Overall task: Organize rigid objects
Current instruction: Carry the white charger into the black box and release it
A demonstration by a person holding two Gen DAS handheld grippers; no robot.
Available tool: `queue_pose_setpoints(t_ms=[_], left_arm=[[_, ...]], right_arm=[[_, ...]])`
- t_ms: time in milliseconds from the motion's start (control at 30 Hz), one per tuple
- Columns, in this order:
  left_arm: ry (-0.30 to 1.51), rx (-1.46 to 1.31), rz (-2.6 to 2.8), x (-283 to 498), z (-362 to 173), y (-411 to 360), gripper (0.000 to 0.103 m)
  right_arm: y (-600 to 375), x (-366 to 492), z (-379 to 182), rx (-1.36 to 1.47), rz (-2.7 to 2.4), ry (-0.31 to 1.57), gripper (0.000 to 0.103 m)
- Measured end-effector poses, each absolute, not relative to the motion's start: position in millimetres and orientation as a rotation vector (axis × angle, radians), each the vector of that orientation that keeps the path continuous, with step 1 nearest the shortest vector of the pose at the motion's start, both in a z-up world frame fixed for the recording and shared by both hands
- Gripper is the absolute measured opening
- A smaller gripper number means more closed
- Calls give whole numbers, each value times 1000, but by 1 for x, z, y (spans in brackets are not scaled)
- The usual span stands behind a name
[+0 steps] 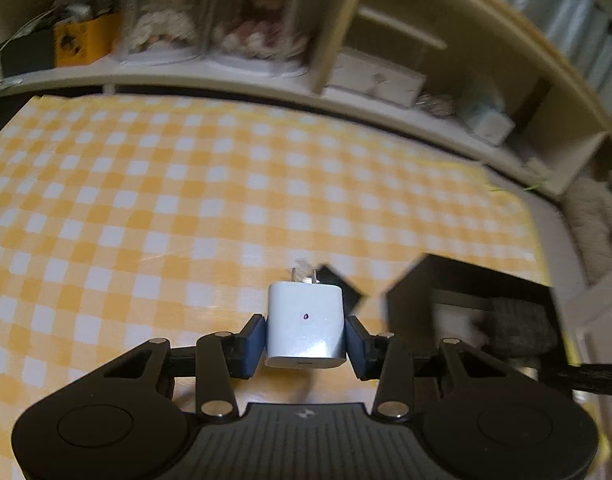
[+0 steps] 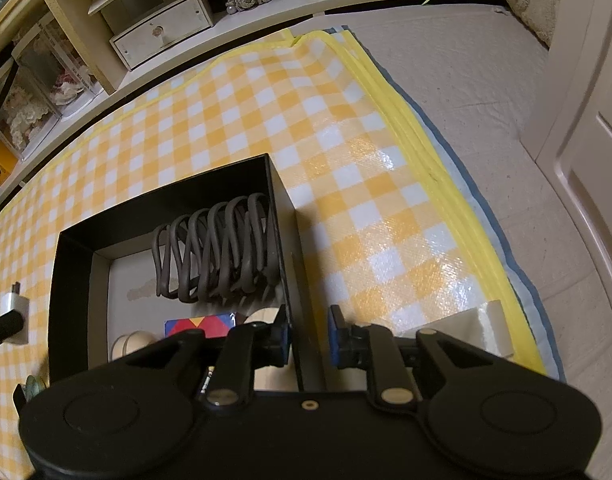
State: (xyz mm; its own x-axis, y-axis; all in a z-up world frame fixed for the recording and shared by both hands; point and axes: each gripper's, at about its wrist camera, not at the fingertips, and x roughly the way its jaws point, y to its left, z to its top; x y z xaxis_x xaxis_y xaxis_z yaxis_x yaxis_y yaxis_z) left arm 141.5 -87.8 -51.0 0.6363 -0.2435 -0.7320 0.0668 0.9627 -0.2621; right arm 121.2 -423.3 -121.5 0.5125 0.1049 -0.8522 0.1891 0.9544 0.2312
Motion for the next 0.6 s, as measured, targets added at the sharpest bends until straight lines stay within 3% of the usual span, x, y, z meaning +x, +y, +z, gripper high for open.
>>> queue_pose_setpoints(t_ms=[600], left_arm=[[904,-243,-339,82,-39,-153,44]], right_arm=[[-424,120,-122,320,-51,1039,21]])
